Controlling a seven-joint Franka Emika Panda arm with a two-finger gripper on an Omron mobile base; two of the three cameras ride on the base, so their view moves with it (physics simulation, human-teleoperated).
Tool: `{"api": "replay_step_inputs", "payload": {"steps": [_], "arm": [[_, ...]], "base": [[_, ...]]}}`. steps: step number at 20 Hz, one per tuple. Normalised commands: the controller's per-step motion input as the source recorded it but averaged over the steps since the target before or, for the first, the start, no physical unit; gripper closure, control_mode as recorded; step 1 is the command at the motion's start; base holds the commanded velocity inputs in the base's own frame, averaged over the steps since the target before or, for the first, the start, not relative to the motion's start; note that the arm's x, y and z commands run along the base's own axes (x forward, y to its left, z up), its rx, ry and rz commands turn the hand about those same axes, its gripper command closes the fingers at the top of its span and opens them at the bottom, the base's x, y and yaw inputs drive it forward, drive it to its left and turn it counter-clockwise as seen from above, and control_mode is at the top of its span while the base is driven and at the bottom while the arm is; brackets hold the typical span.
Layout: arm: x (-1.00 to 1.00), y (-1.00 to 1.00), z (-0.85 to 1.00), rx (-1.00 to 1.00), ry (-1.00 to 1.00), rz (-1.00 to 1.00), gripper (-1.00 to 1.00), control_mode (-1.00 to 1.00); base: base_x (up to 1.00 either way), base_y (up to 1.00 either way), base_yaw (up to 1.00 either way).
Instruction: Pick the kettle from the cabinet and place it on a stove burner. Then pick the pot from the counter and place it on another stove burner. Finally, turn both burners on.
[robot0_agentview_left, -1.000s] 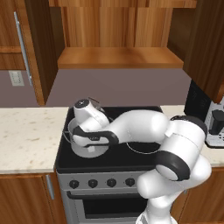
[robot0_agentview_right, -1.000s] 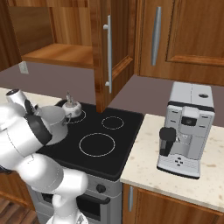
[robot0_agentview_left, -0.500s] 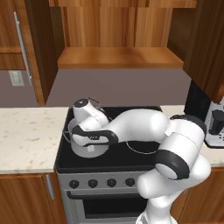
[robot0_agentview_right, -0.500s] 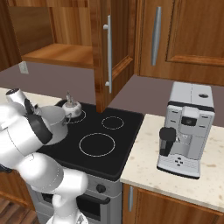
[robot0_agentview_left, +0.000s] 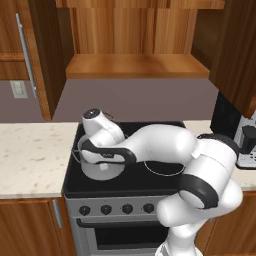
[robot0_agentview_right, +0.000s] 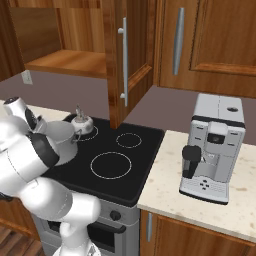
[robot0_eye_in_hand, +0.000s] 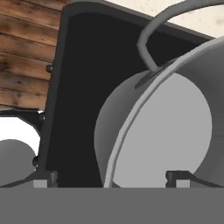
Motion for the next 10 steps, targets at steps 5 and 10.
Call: {"api": "replay_step_inputs", "payload": {"steps": [5, 10], "arm": [[-0.03, 0.03, 0.32, -0.07, 0.0, 0.0, -1.0, -1.0], [-0.11, 0.0, 0.29, -0.05, 0.0, 0.0, -1.0, -1.0]], "base": [[0.0, 0.0, 0.0], [0.0, 0.0, 0.0]]}}
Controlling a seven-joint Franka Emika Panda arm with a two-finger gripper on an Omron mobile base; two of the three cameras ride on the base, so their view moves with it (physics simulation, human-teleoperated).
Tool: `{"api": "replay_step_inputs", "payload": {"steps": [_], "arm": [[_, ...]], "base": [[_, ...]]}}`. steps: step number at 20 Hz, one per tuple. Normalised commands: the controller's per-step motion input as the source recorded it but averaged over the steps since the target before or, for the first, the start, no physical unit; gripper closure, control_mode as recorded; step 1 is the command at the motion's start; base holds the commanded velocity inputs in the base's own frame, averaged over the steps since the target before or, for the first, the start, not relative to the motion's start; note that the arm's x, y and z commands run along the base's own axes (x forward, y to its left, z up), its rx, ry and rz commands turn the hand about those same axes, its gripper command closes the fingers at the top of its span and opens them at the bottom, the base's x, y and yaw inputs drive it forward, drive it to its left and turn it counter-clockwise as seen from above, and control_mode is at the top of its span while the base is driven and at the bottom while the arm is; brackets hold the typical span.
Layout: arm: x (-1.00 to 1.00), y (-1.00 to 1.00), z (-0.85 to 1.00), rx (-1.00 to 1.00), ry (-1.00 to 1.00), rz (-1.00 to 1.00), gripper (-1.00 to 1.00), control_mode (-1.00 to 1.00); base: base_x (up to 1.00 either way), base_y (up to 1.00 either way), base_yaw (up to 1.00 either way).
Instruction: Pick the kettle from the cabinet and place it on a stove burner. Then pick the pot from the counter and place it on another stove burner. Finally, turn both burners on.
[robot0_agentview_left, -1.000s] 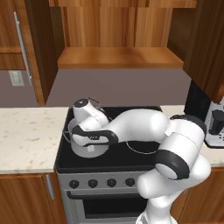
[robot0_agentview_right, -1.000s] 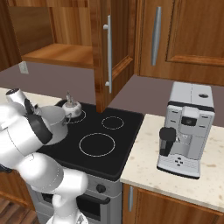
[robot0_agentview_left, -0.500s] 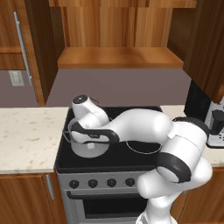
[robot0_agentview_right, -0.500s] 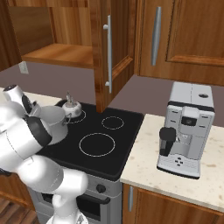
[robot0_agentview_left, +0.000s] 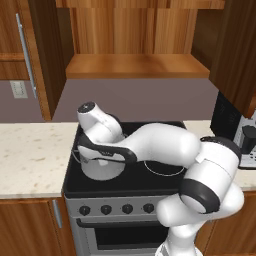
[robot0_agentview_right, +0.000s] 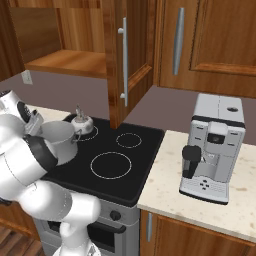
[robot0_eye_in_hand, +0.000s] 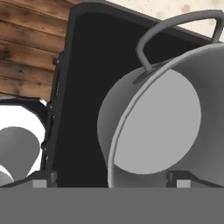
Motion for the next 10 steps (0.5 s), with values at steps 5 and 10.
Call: {"api": "replay_step_inputs", "payload": {"steps": [5, 10], "arm": [[-0.18, 0.0, 0.2, -0.05, -0.02, 0.0, -1.0, -1.0], [-0.25, -0.02, 0.0, -0.01, -0.16, 0.01, -1.0, -1.0]], "base": [[0.0, 0.0, 0.0], [0.0, 0.0, 0.0]]}}
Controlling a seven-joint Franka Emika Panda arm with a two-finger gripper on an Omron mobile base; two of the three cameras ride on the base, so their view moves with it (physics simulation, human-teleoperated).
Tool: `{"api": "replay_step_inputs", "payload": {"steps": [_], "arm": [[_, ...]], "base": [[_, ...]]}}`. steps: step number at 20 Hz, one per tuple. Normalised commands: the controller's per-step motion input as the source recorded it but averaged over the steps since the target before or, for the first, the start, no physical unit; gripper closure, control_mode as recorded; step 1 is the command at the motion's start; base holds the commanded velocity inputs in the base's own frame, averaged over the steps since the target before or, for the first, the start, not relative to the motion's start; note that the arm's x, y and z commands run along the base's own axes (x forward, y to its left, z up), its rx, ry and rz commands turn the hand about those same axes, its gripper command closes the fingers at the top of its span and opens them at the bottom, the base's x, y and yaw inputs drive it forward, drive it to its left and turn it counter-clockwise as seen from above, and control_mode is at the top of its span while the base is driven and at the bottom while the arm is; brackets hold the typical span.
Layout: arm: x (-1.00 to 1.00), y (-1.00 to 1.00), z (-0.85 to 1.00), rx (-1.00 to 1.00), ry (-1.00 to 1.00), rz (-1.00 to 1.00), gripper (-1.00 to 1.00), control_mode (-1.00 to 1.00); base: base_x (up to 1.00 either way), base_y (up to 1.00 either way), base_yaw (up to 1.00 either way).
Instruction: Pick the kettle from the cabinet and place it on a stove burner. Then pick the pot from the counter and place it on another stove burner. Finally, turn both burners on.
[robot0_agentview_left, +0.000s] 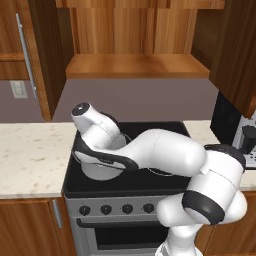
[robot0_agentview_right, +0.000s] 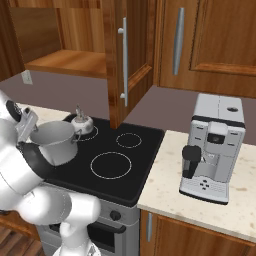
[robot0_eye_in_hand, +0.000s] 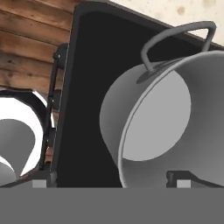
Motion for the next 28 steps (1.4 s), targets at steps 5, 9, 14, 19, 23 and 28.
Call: {"api": "replay_step_inputs", "payload": {"steps": [5, 9, 14, 19, 23, 28], "arm": [[-0.39, -0.07, 0.03, 0.0, -0.21, 0.04, -1.0, -1.0], [-0.46, 0.0, 0.09, 0.0, -0.14, 0.02, -1.0, -1.0], [-0.46, 0.0, 0.07, -0.01, -0.09, 0.01, -1.0, -1.0], [-0.45, 0.0, 0.04, -0.01, -0.08, 0.01, -1.0, -1.0], [-0.48, 0.0, 0.04, -0.01, -0.1, 0.0, -1.0, -1.0], [-0.46, 0.0, 0.01, -0.02, -0.09, 0.01, -1.0, -1.0]], "base": [[0.0, 0.0, 0.0], [0.0, 0.0, 0.0], [0.0, 0.0, 0.0], [0.0, 0.0, 0.0], [0.0, 0.0, 0.0], [0.0, 0.0, 0.0]]}}
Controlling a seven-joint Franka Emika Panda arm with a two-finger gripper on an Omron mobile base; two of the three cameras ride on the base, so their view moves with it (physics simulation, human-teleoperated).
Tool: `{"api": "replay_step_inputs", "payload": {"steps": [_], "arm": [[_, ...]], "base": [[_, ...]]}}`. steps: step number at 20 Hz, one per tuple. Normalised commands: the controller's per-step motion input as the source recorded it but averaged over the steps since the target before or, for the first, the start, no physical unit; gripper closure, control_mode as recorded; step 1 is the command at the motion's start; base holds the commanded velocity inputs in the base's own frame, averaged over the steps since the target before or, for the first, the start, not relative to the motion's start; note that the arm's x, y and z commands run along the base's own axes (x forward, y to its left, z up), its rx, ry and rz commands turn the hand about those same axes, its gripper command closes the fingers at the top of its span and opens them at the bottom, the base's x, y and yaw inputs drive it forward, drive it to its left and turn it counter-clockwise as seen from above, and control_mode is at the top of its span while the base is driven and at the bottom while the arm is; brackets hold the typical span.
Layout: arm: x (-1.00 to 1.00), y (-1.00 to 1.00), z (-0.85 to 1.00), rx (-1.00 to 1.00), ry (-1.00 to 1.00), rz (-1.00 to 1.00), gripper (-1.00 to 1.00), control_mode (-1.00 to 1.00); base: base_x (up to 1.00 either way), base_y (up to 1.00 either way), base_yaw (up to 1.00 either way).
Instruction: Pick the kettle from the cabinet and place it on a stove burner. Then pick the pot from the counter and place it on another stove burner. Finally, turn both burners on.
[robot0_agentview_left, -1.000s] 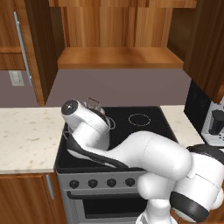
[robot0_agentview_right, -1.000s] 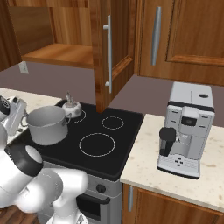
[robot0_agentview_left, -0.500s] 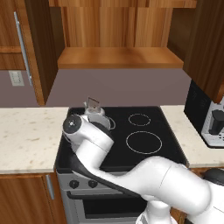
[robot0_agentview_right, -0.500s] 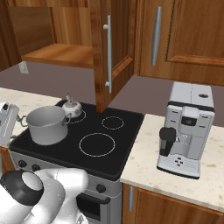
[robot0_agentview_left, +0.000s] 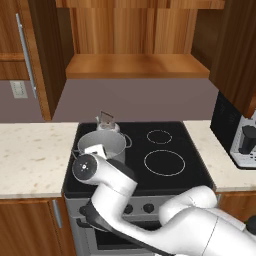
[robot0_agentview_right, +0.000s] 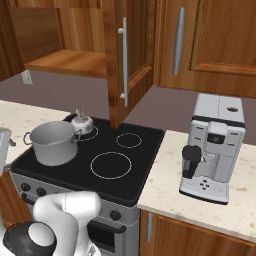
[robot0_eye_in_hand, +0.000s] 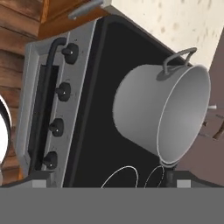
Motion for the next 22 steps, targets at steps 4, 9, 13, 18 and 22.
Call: {"api": "replay_step_inputs", "payload": {"steps": [4, 9, 13, 18, 22], "arm": [[-0.4, 0.0, 0.0, -0.05, -0.07, 0.01, -1.0, -1.0], [-0.13, 0.01, -0.19, -0.14, -0.02, 0.0, -1.0, -1.0], [-0.01, 0.12, -0.47, -0.2, 0.0, 0.03, -1.0, -1.0], [0.0, 0.15, -0.54, -0.18, 0.01, 0.07, -1.0, -1.0], [0.0, 0.12, -0.52, -0.15, 0.0, 0.08, -1.0, -1.0]], "base": [[0.0, 0.0, 0.0], [0.0, 0.0, 0.0], [0.0, 0.0, 0.0], [0.0, 0.0, 0.0], [0.0, 0.0, 0.0]]}}
